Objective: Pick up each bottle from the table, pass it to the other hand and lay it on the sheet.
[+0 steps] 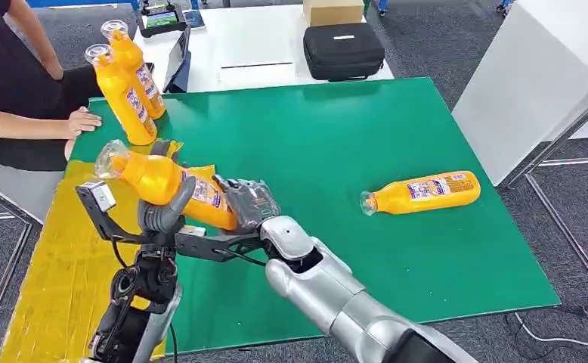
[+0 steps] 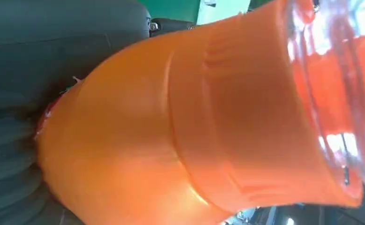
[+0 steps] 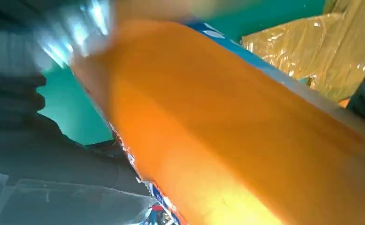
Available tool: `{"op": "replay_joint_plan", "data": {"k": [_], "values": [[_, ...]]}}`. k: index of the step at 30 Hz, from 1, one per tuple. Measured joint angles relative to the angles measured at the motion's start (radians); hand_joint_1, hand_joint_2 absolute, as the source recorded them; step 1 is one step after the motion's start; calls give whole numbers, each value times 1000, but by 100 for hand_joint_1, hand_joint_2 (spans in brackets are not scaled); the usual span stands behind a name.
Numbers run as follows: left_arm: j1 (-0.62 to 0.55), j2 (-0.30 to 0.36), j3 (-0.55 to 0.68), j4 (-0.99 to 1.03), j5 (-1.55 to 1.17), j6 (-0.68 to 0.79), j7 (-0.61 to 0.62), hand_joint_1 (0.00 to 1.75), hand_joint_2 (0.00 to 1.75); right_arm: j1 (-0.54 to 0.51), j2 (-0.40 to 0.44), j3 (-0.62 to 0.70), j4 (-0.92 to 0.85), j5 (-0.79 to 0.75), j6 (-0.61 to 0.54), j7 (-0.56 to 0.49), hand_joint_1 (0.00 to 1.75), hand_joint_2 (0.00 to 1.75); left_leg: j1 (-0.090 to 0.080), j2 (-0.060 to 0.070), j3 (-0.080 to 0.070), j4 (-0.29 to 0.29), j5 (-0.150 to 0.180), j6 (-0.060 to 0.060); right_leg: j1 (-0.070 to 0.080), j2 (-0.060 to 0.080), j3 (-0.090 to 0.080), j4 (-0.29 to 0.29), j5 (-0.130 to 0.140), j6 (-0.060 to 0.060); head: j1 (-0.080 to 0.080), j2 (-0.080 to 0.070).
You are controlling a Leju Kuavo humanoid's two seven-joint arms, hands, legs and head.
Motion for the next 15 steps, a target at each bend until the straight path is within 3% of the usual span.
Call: {"op": "replay_joint_plan", "data": {"k": [15], "values": [[6,-2,5,0,-15,2,-8,175,175,9,-14,-15,-10,3,7,-8,175,175,0,1,0,0,0,0,0,0,-1,0,0,0,0,0]]}}
